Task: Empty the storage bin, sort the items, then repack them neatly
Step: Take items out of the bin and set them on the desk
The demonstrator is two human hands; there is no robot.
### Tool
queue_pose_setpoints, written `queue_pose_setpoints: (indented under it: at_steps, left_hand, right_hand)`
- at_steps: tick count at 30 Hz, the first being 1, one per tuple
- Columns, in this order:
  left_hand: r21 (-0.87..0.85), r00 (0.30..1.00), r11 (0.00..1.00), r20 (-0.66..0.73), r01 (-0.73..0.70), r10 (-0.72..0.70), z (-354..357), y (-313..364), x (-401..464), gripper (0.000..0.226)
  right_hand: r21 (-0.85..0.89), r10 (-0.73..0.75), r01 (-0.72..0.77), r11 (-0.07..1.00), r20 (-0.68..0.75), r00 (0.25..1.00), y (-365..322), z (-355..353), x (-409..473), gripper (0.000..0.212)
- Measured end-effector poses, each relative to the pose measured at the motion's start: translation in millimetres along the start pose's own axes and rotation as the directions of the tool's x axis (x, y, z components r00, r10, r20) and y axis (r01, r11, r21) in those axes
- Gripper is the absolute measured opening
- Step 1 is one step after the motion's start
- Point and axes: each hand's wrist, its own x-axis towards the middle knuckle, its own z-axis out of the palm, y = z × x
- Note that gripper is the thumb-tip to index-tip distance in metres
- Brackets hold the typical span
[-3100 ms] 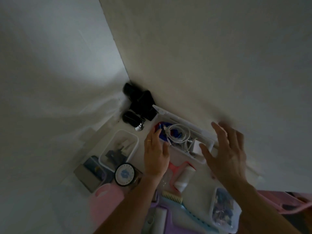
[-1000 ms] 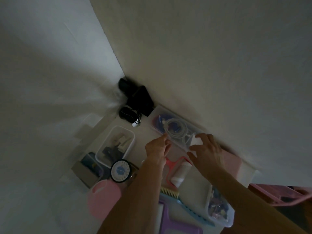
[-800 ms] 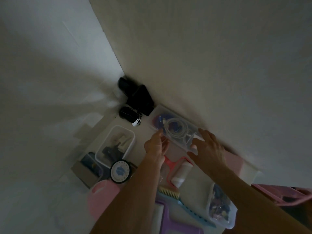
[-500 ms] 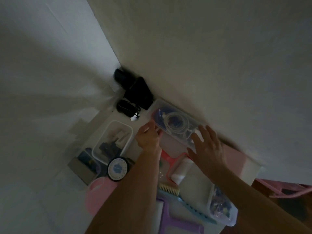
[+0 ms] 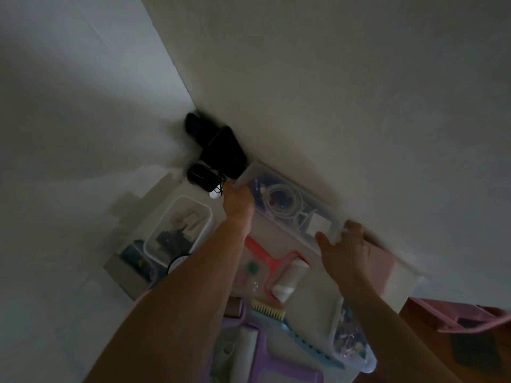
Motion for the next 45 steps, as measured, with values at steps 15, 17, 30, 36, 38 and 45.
queue_pose_setpoints:
  at_steps: [15, 17, 30, 36, 38, 45]
  left_hand:
    - [0.093, 0.932, 0.934, 0.150, -0.346, 0.330, -163.4, 157.3, -191.6, 0.011]
    - [0.126, 0.922, 0.914, 0.032, -0.387, 0.386, -220.7, 167.7, -220.9, 0.023]
    - [0.161, 0.816, 0.962, -0.510, -0.219, 0.271, -590.3, 59.2, -428.5, 0.054]
    - [0.116, 0.803, 0.993, -0.589, -0.029, 0.092, -649.6, -25.1, -399.4, 0.052]
    - [0.180, 0.819, 0.983, -0.570, 0.044, 0.067, -658.3, -51.5, -371.1, 0.057]
    - [0.303, 0.889, 0.919, -0.448, 0.253, -0.096, -652.4, -139.4, -273.4, 0.034]
  right_hand:
    - [0.220, -0.177, 0.196, 0.956, -0.100, 0.979, -84.9, -90.9, -99.4, 0.072]
    - [0.212, -0.317, 0.328, 0.920, -0.088, 0.944, -117.0, -99.4, -137.2, 0.072]
    - [0.314, -0.786, 0.748, 0.584, 0.448, 0.426, -192.0, 40.5, -392.5, 0.075]
    - [0.153, -0.667, 0.787, 0.598, 0.640, 0.382, -169.2, 127.5, -434.2, 0.075]
    - [0.054, -0.609, 0.798, 0.600, 0.678, 0.411, -162.2, 157.7, -433.2, 0.074]
    - [-0.238, -0.402, 0.805, 0.544, 0.768, 0.498, -129.7, 262.2, -411.9, 0.050]
